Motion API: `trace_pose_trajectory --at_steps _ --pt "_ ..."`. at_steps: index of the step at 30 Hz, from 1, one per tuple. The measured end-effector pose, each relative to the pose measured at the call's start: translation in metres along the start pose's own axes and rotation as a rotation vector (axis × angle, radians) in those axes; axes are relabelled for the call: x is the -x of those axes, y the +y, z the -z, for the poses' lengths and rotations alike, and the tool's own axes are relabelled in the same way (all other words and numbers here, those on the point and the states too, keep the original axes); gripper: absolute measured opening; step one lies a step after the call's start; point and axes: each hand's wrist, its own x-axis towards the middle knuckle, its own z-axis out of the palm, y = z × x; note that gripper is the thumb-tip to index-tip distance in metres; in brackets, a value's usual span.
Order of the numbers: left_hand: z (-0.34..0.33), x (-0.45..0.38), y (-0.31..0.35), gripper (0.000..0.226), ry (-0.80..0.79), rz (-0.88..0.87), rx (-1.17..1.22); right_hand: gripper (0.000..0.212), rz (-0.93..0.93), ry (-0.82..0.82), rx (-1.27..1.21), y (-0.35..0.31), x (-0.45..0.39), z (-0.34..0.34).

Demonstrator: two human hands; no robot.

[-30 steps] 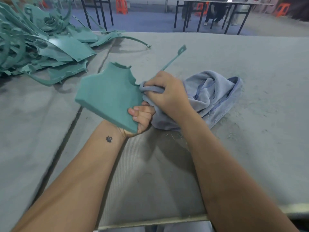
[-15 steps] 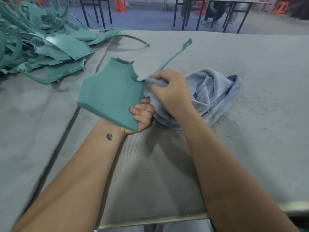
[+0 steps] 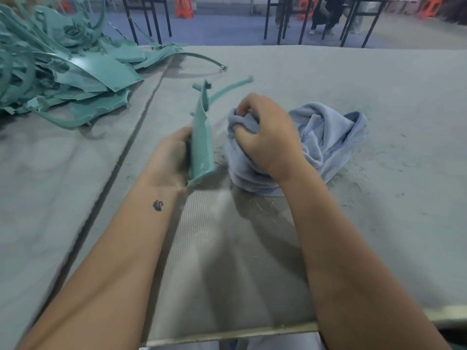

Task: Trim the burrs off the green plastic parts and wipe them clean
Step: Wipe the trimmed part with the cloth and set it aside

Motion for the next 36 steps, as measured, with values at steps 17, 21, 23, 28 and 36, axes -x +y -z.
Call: trace_pose_trajectory --at_steps 17,21,23,28,36 --pt "0.02 -0.025 0.007 0.037 0.015 -0.281 0.241 0.053 -0.341 -0.128 -0.839 0.008 -0.004 -0.002" --pt "0.016 -0.018 0.008 0.028 -0.055 -0.387 0.258 0.049 -0.503 0.005 -0.732 0.013 -0.009 -0.004" --pt "0.012 -0.015 0.009 0.023 -0.035 -0.384 0.395 0.032 -0.489 -0.036 -0.726 0.015 -0.008 -0.004" --pt "0.002 -0.013 -0.001 0.021 -0.095 -0.363 0.148 0.018 -0.373 -0.11 -0.787 0.012 -0.006 -0.014" --pt "0.019 -0.022 0.006 0.02 -0.022 -0.182 0.391 0.022 -0.608 0.057 -1.228 0.03 -0.012 -0.005"
